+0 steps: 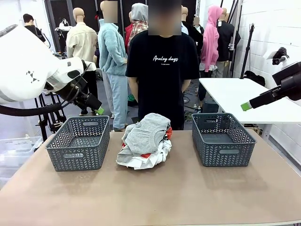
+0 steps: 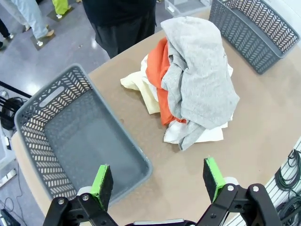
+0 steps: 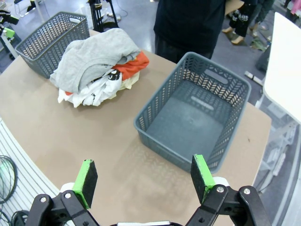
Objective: Sort the tops and bottoms.
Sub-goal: Lift clothes from the center of the table with your left hand.
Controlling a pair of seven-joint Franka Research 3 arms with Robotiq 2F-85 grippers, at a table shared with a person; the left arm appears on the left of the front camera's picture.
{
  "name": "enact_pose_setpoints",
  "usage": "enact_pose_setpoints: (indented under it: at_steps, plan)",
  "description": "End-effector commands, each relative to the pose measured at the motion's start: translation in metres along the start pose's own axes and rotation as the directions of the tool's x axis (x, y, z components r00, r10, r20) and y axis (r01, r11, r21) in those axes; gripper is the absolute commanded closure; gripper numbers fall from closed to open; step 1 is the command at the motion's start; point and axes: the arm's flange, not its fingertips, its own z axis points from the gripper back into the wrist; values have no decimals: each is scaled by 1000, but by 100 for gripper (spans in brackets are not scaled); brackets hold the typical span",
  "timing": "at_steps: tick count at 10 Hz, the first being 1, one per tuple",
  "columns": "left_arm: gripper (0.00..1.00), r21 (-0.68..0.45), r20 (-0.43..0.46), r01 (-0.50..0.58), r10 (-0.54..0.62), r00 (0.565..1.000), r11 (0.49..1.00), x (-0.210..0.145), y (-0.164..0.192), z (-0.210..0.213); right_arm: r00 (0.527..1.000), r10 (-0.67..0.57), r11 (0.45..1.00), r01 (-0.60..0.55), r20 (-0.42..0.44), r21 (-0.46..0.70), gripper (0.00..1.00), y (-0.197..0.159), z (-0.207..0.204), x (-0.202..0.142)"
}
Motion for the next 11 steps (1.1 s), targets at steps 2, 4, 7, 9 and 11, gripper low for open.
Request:
enact_pose_setpoints:
  at_steps: [2, 4, 7, 9, 11]
  plan:
    - [0, -91, -63, 139, -145, 987, 986, 69, -8, -70, 1000, 2, 1000, -2, -2, 12, 0, 0, -1, -1]
    - [0, -156, -144, 184, -207, 968, 970, 103, -26, -117, 1000, 2, 1000, -2, -2, 12, 0, 0, -1, -1]
    - [0, -176, -242, 188, -228, 943, 966, 125, -40, -167, 1000, 2, 1000, -2, -2, 12, 0, 0, -1, -1]
    - [0, -199, -271, 189, -239, 933, 962, 131, -51, -177, 1000, 2, 1000, -2, -2, 12, 0, 0, -1, -1]
    - [0, -206, -300, 187, -243, 922, 961, 132, -57, -193, 1000, 2, 1000, -2, -2, 12, 0, 0, -1, -1]
